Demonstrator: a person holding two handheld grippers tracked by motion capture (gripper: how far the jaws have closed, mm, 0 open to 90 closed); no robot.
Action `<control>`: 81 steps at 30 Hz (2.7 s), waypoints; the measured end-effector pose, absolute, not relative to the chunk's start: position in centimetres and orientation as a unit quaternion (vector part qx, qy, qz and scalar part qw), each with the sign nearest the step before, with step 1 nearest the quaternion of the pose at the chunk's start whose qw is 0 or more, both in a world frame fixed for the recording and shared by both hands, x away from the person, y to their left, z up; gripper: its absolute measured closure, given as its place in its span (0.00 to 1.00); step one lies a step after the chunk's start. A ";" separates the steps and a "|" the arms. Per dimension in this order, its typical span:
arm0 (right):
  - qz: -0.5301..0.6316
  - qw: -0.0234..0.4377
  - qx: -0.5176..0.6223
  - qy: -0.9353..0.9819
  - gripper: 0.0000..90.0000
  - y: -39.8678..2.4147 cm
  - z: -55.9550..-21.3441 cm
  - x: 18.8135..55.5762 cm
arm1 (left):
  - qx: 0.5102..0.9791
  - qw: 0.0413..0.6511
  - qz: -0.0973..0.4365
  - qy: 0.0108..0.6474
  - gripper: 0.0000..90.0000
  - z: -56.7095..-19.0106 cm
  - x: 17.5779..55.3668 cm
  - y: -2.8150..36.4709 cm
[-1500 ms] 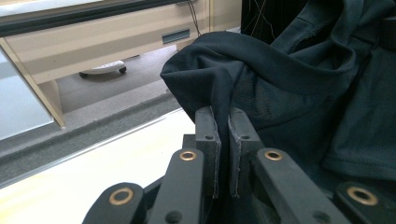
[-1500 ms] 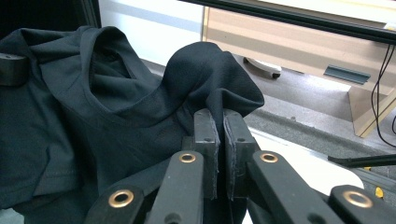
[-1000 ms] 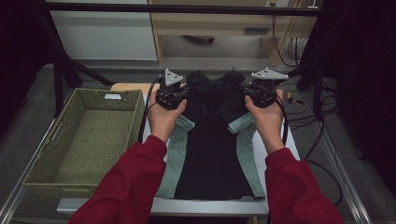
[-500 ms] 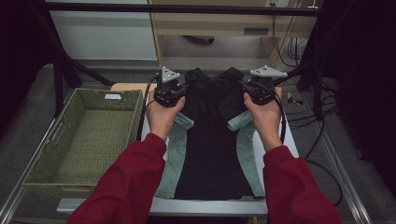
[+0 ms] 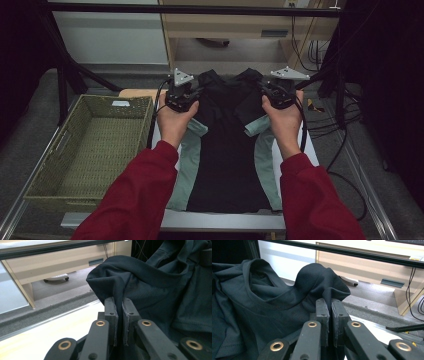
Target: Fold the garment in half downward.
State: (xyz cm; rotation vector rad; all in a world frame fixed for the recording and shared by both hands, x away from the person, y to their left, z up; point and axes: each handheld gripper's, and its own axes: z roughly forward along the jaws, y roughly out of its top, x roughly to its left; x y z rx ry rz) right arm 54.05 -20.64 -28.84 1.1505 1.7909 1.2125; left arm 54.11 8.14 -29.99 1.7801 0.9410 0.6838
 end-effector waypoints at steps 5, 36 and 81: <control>0.461 0.332 0.443 0.694 0.95 -20.6 -29.5 54.1 | 0.733 0.484 0.276 0.390 0.94 -30.7 54.1 8.3; 0.431 0.320 0.434 0.724 0.95 -18.0 -30.6 56.0 | 0.728 0.482 0.255 0.416 0.94 -33.0 54.7 10.5; 0.417 0.292 0.460 0.727 0.95 -19.4 -36.1 56.0 | 0.746 0.462 0.237 0.418 0.94 -36.8 54.6 8.4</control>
